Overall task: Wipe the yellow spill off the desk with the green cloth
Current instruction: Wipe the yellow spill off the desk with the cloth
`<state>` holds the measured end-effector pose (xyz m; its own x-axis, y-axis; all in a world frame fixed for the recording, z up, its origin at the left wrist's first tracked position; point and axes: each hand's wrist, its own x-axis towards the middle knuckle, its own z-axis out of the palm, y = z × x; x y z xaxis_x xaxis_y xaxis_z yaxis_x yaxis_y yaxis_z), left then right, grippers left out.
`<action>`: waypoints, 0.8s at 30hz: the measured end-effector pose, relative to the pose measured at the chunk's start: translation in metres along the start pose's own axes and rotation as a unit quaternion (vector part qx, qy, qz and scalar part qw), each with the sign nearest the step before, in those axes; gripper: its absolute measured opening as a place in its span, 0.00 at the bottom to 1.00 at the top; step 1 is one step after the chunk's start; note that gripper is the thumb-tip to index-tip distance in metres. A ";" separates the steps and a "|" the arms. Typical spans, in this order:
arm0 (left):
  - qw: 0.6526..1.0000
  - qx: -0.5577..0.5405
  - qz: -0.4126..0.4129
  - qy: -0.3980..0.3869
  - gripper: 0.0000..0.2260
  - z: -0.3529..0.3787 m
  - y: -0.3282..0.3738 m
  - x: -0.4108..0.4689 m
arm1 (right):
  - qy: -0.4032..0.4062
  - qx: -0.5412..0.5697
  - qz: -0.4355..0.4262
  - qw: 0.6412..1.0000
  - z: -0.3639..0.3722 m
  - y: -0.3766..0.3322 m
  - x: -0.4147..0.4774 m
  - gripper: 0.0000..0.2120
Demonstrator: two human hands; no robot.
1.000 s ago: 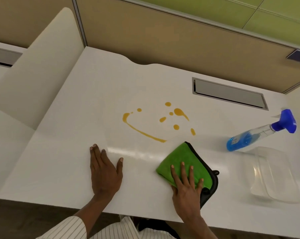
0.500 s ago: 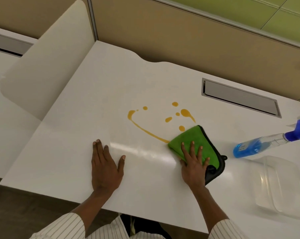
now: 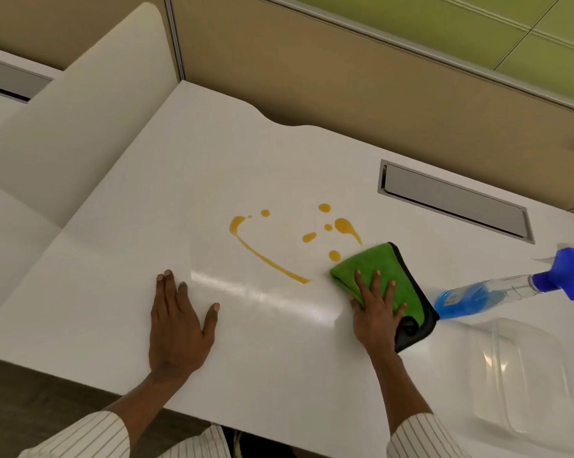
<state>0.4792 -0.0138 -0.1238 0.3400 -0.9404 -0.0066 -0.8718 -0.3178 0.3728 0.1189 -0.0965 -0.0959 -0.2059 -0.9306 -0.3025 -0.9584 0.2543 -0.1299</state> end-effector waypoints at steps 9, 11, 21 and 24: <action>1.000 0.006 0.000 0.003 0.41 0.005 -0.002 0.001 | -0.004 -0.025 -0.117 0.993 0.016 0.003 -0.056 0.31; 1.000 0.009 0.001 0.004 0.41 0.006 -0.002 0.001 | -0.001 -0.015 -0.110 0.994 0.020 0.013 -0.066 0.32; 1.000 0.023 -0.001 0.009 0.40 0.006 -0.001 0.001 | -0.032 0.044 -0.053 0.997 -0.020 -0.012 0.052 0.27; 1.000 0.024 0.003 0.012 0.40 0.008 -0.004 0.002 | -0.033 0.007 -0.103 0.994 -0.018 -0.013 0.038 0.28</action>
<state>0.4803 -0.0152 -0.1327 0.3428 -0.9392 0.0172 -0.8895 -0.3187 0.3275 0.1194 -0.1403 -0.0886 0.0089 -0.9440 -0.3299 -0.9759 0.0638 -0.2087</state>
